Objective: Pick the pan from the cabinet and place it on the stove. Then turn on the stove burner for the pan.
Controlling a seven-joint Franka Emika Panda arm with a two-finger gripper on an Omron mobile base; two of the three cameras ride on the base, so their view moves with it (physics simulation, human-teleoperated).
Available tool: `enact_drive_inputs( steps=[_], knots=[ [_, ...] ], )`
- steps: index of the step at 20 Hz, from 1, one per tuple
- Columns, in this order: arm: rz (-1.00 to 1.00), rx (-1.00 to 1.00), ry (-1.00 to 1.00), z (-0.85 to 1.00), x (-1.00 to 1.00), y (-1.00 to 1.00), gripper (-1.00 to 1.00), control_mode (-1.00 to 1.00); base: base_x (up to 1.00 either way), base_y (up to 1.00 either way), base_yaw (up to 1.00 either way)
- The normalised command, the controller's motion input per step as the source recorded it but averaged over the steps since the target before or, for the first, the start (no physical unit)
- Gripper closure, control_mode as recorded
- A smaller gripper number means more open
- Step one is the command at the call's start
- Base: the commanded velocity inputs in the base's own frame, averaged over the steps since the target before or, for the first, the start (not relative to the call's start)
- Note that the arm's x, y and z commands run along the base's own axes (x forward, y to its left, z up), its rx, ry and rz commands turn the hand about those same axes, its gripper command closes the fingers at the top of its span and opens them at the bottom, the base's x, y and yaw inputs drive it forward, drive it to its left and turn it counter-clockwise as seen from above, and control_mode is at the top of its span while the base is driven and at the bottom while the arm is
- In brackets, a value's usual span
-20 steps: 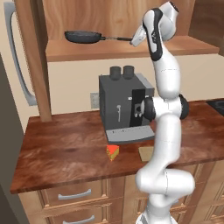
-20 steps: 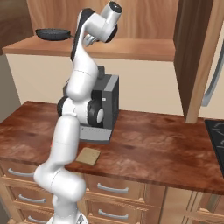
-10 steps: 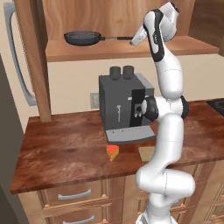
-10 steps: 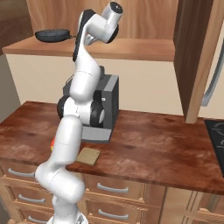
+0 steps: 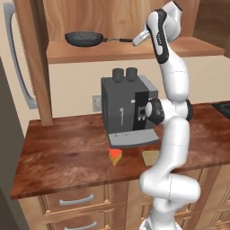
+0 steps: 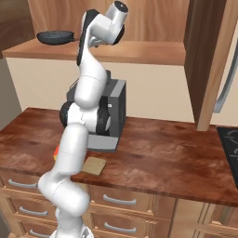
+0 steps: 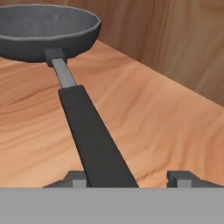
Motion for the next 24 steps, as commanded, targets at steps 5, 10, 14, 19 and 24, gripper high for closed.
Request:
enact_drive_inputs(
  steps=[5,10,14,19,24],
  knots=[
    [0.00,0.00,0.12,0.00,0.01,0.00,-1.00,-1.00,0.00,0.00,0.00],
    [0.02,-0.01,0.01,0.01,0.00,0.00,-1.00,-1.00,0.00,0.00,0.00],
    [0.08,-0.04,0.00,0.00,0.01,0.09,-1.00,-1.00,0.00,0.00,0.00],
    [0.03,-0.07,-0.02,0.17,0.02,0.02,-1.00,-1.00,0.00,0.00,0.00],
    [0.01,-0.09,-0.05,0.35,0.00,0.00,-1.00,-1.00,0.00,0.00,0.00]
  ],
)
